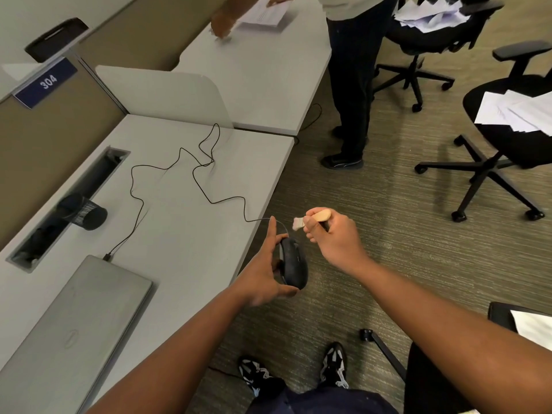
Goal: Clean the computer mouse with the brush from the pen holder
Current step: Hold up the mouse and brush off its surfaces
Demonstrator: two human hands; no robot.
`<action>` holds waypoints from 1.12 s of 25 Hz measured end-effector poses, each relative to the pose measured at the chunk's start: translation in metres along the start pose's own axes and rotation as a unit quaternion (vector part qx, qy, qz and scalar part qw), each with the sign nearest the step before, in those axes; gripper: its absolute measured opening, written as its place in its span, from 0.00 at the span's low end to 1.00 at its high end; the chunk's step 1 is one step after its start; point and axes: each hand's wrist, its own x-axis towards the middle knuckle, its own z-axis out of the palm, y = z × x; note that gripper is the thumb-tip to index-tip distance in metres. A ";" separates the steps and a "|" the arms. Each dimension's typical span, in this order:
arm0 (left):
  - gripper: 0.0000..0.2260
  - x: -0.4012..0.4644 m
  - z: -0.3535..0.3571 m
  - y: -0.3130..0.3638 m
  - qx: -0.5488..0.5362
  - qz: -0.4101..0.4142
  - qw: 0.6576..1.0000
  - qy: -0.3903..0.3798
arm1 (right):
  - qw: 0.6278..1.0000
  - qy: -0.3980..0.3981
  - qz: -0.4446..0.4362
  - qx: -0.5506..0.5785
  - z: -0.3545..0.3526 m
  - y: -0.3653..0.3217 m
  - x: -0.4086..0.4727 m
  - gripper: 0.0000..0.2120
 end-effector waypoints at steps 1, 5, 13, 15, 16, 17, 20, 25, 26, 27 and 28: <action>0.70 0.000 -0.001 0.000 0.000 0.001 1.000 -0.001 | 1.000 0.006 0.002 0.007 -0.001 -0.001 0.000 0.06; 0.70 0.001 -0.002 -0.002 -0.013 0.009 1.000 -0.018 | 0.999 0.032 0.037 0.017 -0.006 -0.003 0.004 0.11; 0.68 0.003 -0.004 -0.003 -0.024 0.018 0.999 -0.028 | 0.985 0.000 0.124 0.117 -0.008 0.003 0.011 0.11; 0.68 0.004 -0.004 -0.006 -0.026 0.022 0.999 -0.034 | 0.985 0.002 0.119 0.124 -0.006 0.006 0.011 0.12; 0.68 0.005 -0.004 -0.007 -0.025 0.025 0.999 -0.036 | 0.986 0.004 0.114 0.123 -0.005 0.008 0.011 0.12; 0.68 0.006 -0.004 -0.008 -0.025 0.027 0.999 -0.035 | 0.986 0.005 0.110 0.122 -0.003 0.009 0.012 0.11; 0.68 0.008 -0.004 -0.010 -0.025 0.039 0.999 -0.029 | 0.986 0.007 0.105 0.128 0.000 0.014 0.013 0.09; 0.67 0.011 -0.004 -0.015 -0.037 0.036 0.998 -0.022 | 0.988 0.009 0.090 0.125 0.003 0.017 0.013 0.07; 0.67 0.011 -0.004 -0.015 -0.038 0.035 0.998 -0.023 | 0.988 0.013 0.088 0.124 0.004 0.018 0.012 0.06; 0.68 0.011 -0.004 -0.016 -0.039 0.034 0.998 -0.024 | 0.989 0.015 0.085 0.121 0.006 0.018 0.011 0.05; 0.68 0.011 -0.004 -0.016 -0.038 0.034 0.998 -0.022 | 0.990 0.015 0.080 0.116 0.007 0.018 0.010 0.04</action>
